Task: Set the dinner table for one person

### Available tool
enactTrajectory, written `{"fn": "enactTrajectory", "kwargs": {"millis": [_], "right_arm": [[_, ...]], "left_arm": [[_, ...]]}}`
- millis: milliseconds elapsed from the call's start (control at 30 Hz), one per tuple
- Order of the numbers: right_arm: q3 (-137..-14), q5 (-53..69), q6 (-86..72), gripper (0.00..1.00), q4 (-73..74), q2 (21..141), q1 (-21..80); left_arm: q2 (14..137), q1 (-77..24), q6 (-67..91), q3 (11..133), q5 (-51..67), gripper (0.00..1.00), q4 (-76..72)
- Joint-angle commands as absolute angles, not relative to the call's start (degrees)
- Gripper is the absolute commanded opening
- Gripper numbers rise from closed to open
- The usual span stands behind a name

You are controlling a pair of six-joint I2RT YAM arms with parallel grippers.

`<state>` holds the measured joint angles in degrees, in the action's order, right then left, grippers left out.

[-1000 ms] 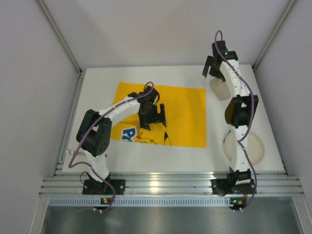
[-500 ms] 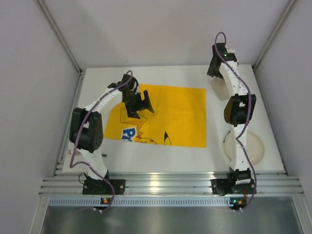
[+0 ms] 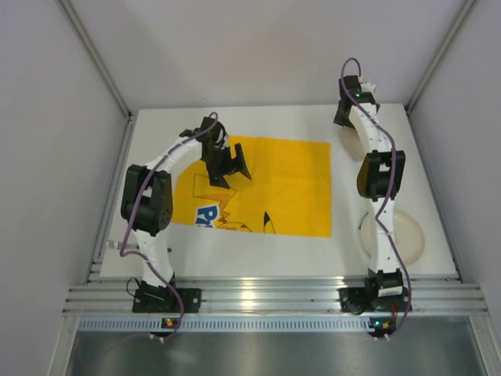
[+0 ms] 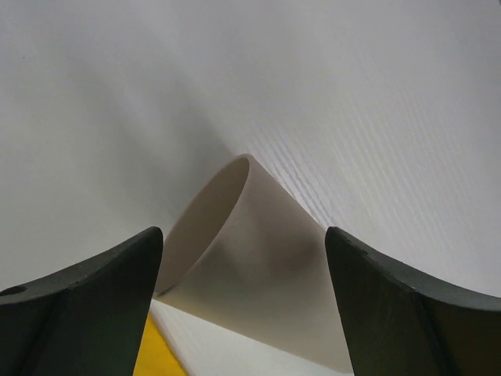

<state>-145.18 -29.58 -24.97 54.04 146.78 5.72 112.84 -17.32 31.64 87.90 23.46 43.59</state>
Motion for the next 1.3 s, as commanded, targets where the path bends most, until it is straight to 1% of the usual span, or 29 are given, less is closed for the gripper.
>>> {"fn": "enactTrajectory", "kwargs": {"millis": [0,33,100,133,200,233,267,300,333,367,433,567,700,733,767,800,833,900,933,1000,1100,1200,1267], "right_arm": [[-147.31,-31.2,-22.42,0.84,54.49,147.31,4.83],[-145.91,-31.03,-22.06,0.77,55.19,147.04,4.83],[-143.97,-30.94,-21.01,0.72,56.68,146.34,5.01],[-141.62,-30.94,-20.83,0.64,56.95,145.12,4.92],[-139.32,-30.41,-20.04,0.54,57.22,143.8,5.01],[-138.0,-30.41,-19.87,0.36,57.22,142.48,5.01],[-137.64,-30.32,-19.6,0.27,57.39,141.86,5.01],[-137.46,-30.32,-19.51,0.21,57.48,141.16,5.1],[-137.29,-30.32,-19.34,0.1,57.57,140.02,5.01],[-137.29,-30.5,-19.16,0.06,57.74,139.4,5.01],[-137.2,-30.5,-19.16,0.0,58.01,137.39,5.01],[-134.75,-29.45,-20.21,0.0,59.23,132.99,5.1],[-129.47,-27.17,-21.61,0.0,59.06,126.66,5.1],[-127.29,-25.94,-21.8,0.0,58.8,124.48,5.1],[-126.66,-22.27,-21.8,0.0,58.45,123.67,5.01],[-126.3,-19.28,-21.01,0.03,58.19,123.14,4.92],[-126.47,-14.55,-20.92,0.46,58.18,123.13,4.92],[-126.56,-10.13,-21.7,0.81,57.48,123.48,4.92],[-126.56,-8.02,-22.58,0.86,57.13,123.66,4.92],[-126.65,-3.09,-25.9,0.9,56.6,124.71,5.18],[-128.31,-1.84,-28.21,0.91,58.96,127.77,6.94],[-131.38,-3.34,-28.04,0.91,64.76,130.77,9.22],[-131.31,-4.82,-27.6,0.9,67.4,132.45,10.8]], "left_arm": [[113.99,-17.05,32.52,90.61,25.31,0.92,43.24],[114.78,-17.05,32.61,90.96,25.49,0.92,42.98],[115.66,-17.05,32.78,91.49,25.93,0.92,43.15],[116.27,-17.05,32.87,91.67,26.28,0.91,43.15],[116.63,-17.05,33.13,91.5,26.54,0.91,42.63],[116.8,-17.05,33.05,91.23,26.72,0.91,42.45],[116.81,-17.05,33.05,90.8,26.89,0.91,41.93],[116.98,-17.05,33.13,90.62,27.07,0.91,41.84],[117.16,-17.05,32.96,90.44,27.16,0.91,41.75],[117.16,-17.05,32.87,90.35,27.51,0.91,41.84],[117.33,-17.05,32.52,90.18,27.95,0.9,41.75],[117.25,-17.05,31.64,89.83,28.56,0.9,41.84],[116.98,-17.05,30.85,89.04,29.27,0.9,41.57],[116.98,-17.05,30.76,88.95,29.18,0.9,41.4],[116.9,-17.05,30.59,88.68,29.18,0.9,41.4],[116.89,-17.05,30.41,88.51,29.18,0.9,41.31],[116.72,-17.05,30.41,88.33,29.44,0.9,41.22],[116.54,-17.05,30.41,87.8,29.79,0.9,41.05],[116.11,-17.14,30.41,87.54,29.97,0.9,40.96],[115.58,-17.14,30.59,86.66,30.06,0.9,40.43],[114.26,-17.14,30.76,85.08,29.88,0.9,39.64],[112.77,-17.14,31.11,83.15,29.44,0.9,38.94],[111.19,-17.05,31.38,80.88,29.18,0.9,38.15]]}}
